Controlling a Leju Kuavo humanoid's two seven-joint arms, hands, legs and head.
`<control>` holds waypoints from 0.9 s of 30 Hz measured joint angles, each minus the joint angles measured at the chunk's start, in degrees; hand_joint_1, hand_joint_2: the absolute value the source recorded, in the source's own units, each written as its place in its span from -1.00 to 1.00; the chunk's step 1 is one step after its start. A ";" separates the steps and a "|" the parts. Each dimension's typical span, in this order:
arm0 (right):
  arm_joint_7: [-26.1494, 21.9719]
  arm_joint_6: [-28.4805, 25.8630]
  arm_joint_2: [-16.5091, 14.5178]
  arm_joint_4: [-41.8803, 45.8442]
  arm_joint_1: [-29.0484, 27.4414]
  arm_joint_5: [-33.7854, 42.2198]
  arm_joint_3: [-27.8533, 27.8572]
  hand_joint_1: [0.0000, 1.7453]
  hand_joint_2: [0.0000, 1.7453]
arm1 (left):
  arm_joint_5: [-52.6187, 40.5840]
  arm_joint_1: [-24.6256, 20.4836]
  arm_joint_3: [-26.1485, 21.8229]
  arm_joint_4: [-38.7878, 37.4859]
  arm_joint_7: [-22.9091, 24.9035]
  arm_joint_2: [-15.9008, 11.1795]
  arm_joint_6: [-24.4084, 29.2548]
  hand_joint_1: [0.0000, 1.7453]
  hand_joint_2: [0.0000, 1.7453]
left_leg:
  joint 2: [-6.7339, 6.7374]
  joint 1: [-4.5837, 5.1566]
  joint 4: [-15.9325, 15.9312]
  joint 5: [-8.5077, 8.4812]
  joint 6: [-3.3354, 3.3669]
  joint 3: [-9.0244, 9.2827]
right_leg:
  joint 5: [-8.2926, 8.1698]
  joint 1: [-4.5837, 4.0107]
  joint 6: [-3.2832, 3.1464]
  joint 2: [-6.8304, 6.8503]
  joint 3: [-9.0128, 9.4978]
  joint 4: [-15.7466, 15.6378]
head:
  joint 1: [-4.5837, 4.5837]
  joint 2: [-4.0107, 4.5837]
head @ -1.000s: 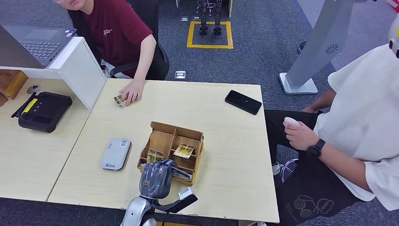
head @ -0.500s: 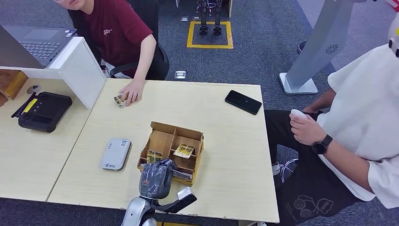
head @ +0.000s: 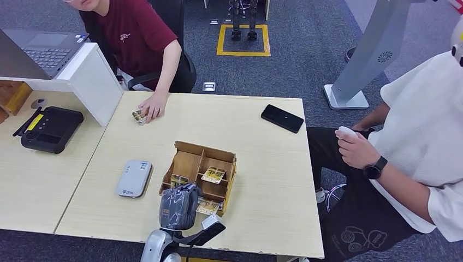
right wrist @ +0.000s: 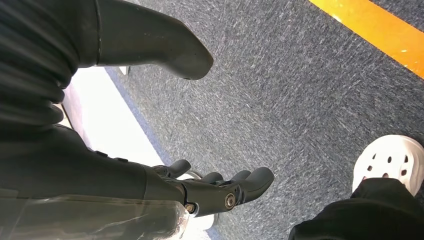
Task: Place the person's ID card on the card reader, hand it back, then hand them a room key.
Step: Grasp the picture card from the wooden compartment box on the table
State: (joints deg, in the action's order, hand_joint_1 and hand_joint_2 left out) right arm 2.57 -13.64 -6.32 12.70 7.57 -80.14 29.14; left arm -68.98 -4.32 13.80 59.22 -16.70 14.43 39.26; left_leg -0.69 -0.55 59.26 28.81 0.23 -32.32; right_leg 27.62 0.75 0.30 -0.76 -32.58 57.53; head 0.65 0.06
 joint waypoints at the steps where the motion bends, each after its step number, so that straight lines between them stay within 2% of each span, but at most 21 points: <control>1: -0.02 0.00 0.00 0.00 0.00 0.09 0.00 -1.00 1.00 | 0.15 0.06 0.08 0.11 0.04 -0.02 0.00 -0.62 1.00 | 0.00 0.00 0.00 0.00 0.00 0.00 | 0.00 0.00 0.00 0.00 0.00 0.00 | 0.00 0.00; 2: -0.04 0.00 0.00 0.00 -0.01 0.17 0.00 -1.00 1.00 | 0.28 0.12 0.13 0.28 0.11 -0.03 0.00 -0.95 1.00 | 0.00 0.00 0.00 0.00 0.00 0.00 | 0.00 0.00 0.00 0.00 0.00 0.00 | 0.01 0.00; 3: -0.07 0.00 0.00 0.00 -0.01 0.23 0.00 -1.00 1.00 | 0.37 0.18 0.16 0.48 0.24 -0.04 0.00 -1.00 1.00 | 0.00 0.00 0.00 0.00 0.00 0.00 | 0.00 0.00 0.00 0.00 0.00 0.00 | 0.01 0.00; 27: -0.19 -0.77 0.02 0.00 -0.46 1.26 0.00 -1.00 1.00 | 3.41 1.98 1.14 9.17 0.77 -1.67 0.00 -1.00 1.00 | 0.00 0.00 0.00 0.00 0.00 0.00 | 0.00 0.00 0.00 0.00 0.00 0.00 | -0.02 0.00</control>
State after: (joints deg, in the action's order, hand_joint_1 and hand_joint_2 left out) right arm 2.38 -14.40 -6.29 12.70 7.11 -78.88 29.14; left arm -65.58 -2.34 14.94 68.38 -15.93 12.76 39.26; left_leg -0.69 -0.55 59.26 28.81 0.23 -32.33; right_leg 27.62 0.74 0.30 -0.77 -32.58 57.53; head 0.63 0.07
